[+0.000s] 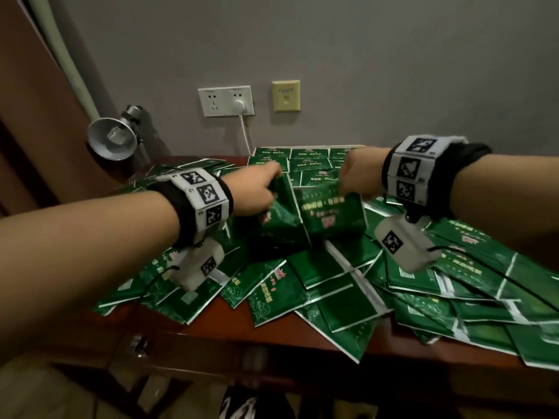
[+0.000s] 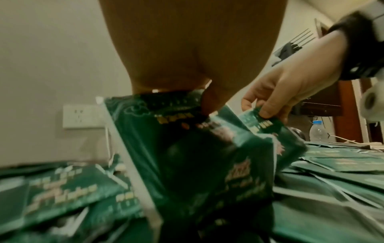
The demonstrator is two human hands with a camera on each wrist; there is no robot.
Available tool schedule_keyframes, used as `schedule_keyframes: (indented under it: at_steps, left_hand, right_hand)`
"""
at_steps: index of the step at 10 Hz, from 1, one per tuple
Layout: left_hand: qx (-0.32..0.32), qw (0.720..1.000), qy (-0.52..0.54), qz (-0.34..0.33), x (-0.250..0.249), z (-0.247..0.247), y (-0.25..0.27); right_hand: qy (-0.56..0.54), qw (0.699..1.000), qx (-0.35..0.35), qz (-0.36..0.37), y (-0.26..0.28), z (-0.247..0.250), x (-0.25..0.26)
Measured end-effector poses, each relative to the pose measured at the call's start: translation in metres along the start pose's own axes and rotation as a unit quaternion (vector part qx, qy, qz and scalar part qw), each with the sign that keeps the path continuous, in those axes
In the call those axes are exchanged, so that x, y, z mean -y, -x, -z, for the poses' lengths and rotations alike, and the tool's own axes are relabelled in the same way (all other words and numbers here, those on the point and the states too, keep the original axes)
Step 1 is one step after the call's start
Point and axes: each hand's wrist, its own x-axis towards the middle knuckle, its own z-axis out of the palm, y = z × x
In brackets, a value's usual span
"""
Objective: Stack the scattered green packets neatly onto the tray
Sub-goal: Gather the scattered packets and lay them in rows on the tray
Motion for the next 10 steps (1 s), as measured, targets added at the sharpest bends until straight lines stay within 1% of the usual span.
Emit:
schedule_keyframes:
  at_steps: [1,2,3,4,5,6,7,8,9,10]
  left_hand:
    - [0.079,0.995,-0.065,0.01,0.0,-0.034,0.0]
    - [0.067,0.988,-0.138,0.004,-0.002,-0.05,0.0]
    - [0.097,0.984,-0.144,0.036,-0.016,-0.052,0.007]
    - [0.177,0.964,-0.179,0.089,-0.033,-0.064,0.015]
    - [0.216,0.946,-0.221,0.094,-0.041,-0.077,0.022]
    - [0.23,0.953,-0.188,0.066,-0.042,-0.072,0.024]
    - [0.214,0.961,-0.17,0.037,-0.037,-0.065,0.027]
    - [0.14,0.977,-0.161,0.03,-0.03,-0.062,0.032]
    - [0.051,0.989,-0.14,0.018,-0.025,-0.051,0.034]
    - [-0.053,0.994,-0.097,-0.021,-0.023,-0.034,0.035]
  right_hand:
    - [0.084,0.996,0.035,-0.02,0.004,-0.023,-0.01]
    - [0.168,0.984,0.057,-0.014,0.004,-0.039,-0.012]
    - [0.166,0.984,0.069,-0.009,0.0,-0.046,-0.001]
    - [0.167,0.982,0.088,0.03,-0.009,-0.053,0.006]
    - [0.163,0.976,0.113,0.084,-0.01,-0.061,0.01]
    - [0.183,0.966,0.15,0.107,-0.015,-0.068,0.008]
    - [0.22,0.959,0.137,0.113,-0.019,-0.071,0.005]
    - [0.276,0.95,0.098,0.111,-0.018,-0.068,0.003]
    - [0.224,0.966,0.068,0.105,-0.014,-0.06,0.0]
    - [0.134,0.986,0.04,0.093,-0.014,-0.054,-0.002]
